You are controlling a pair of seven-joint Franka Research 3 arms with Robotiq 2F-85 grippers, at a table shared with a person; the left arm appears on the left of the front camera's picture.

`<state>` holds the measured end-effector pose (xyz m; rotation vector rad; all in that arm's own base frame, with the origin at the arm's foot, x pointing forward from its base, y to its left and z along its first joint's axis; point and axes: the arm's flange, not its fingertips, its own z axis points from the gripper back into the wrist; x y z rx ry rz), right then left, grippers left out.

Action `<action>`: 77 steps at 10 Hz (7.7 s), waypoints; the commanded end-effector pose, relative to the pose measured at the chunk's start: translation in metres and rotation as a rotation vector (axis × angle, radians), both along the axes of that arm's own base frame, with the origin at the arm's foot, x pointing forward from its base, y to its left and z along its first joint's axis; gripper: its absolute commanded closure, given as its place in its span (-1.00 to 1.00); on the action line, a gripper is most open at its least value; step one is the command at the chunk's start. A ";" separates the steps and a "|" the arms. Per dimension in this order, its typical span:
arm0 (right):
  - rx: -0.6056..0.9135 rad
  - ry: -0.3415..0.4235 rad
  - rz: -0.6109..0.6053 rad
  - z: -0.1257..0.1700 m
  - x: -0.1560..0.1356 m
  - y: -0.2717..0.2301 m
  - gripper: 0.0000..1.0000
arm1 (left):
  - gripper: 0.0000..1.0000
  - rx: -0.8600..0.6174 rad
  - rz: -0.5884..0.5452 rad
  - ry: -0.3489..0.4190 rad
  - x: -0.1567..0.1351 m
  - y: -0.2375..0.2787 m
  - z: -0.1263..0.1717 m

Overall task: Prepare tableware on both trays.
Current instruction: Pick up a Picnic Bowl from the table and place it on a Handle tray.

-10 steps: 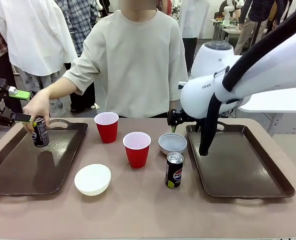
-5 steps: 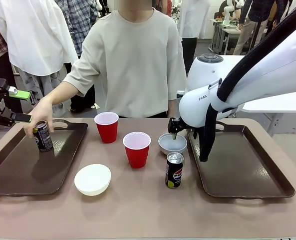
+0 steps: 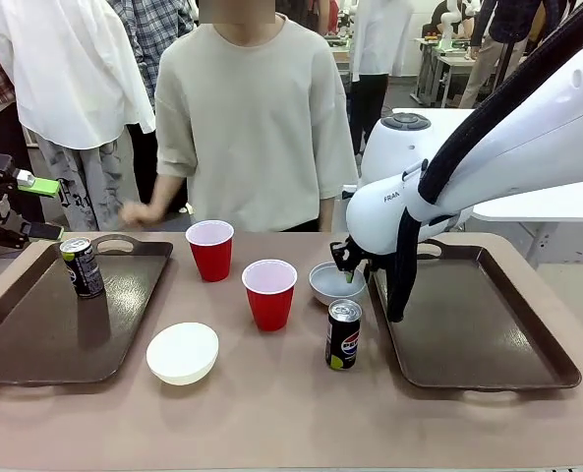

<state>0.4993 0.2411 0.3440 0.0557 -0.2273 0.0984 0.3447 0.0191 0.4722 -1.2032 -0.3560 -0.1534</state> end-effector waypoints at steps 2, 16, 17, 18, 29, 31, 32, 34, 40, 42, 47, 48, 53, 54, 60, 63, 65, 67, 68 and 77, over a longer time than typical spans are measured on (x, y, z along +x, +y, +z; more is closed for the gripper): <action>0.016 0.009 -0.008 -0.007 0.009 -0.003 0.80 | -1.00 -0.020 0.002 -0.004 0.000 0.000 0.001; -0.025 0.001 -0.065 0.160 -0.048 -0.043 1.00 | -1.00 -0.020 0.002 -0.004 0.000 0.000 0.001; -0.009 0.014 -0.093 0.176 -0.056 -0.053 0.92 | -1.00 -0.020 0.002 -0.004 0.000 0.000 0.001; 0.001 0.037 -0.079 0.173 -0.057 -0.062 0.92 | -1.00 -0.020 0.002 -0.004 0.000 0.000 0.001; -0.029 0.009 -0.074 0.183 -0.212 -0.138 0.92 | -1.00 -0.020 0.002 -0.004 0.000 0.000 0.001; -0.049 -0.004 -0.072 0.192 -0.226 -0.138 0.92 | -1.00 -0.020 0.002 -0.004 0.000 0.000 0.001; -0.049 -0.004 -0.072 0.192 -0.226 -0.138 0.92 | -1.00 -0.020 0.002 -0.004 0.000 0.000 0.001; -0.049 -0.004 -0.072 0.192 -0.226 -0.138 0.92 | -1.00 -0.020 0.002 -0.004 0.000 0.000 0.001; -0.125 0.036 -0.021 0.192 -0.278 -0.140 0.92 | -1.00 -0.020 0.002 -0.004 0.000 0.000 0.001; -0.109 0.001 -0.048 0.198 -0.306 -0.152 0.92 | -1.00 -0.020 0.002 -0.004 0.000 0.000 0.001; -0.043 0.040 -0.125 0.162 -0.224 -0.146 0.92 | -1.00 -0.020 0.002 -0.004 0.000 0.000 0.001; -0.058 0.081 -0.105 0.133 -0.206 -0.140 0.92 | -1.00 -0.020 0.002 -0.004 0.000 0.000 0.001; 0.009 -0.018 -0.113 0.043 -0.170 -0.173 0.92 | -1.00 -0.020 0.002 -0.004 0.000 0.000 0.001; 0.047 -0.052 -0.110 0.035 -0.165 -0.180 0.92 | -1.00 -0.020 0.002 -0.004 0.000 0.000 0.001; 0.108 0.008 -0.158 -0.013 -0.152 -0.201 0.92 | -1.00 -0.020 0.002 -0.004 0.000 0.000 0.001; 0.131 0.051 -0.163 -0.023 -0.151 -0.201 0.92 | -1.00 -0.020 0.002 -0.004 0.000 0.000 0.001; 0.130 0.081 -0.179 -0.023 -0.149 -0.202 -0.25 | -1.00 -0.020 0.002 -0.004 0.000 0.000 0.001; 0.096 0.075 -0.187 0.007 -0.158 -0.196 -0.33 | -1.00 -0.020 0.002 -0.004 0.000 0.000 0.001; 0.058 0.092 -0.177 0.028 -0.166 -0.191 -1.00 | -1.00 -0.020 0.002 -0.004 0.000 0.000 0.001; 0.830 0.168 -0.023 0.154 -0.220 -0.163 -0.84 | -1.00 -0.020 0.002 -0.004 0.000 0.000 0.001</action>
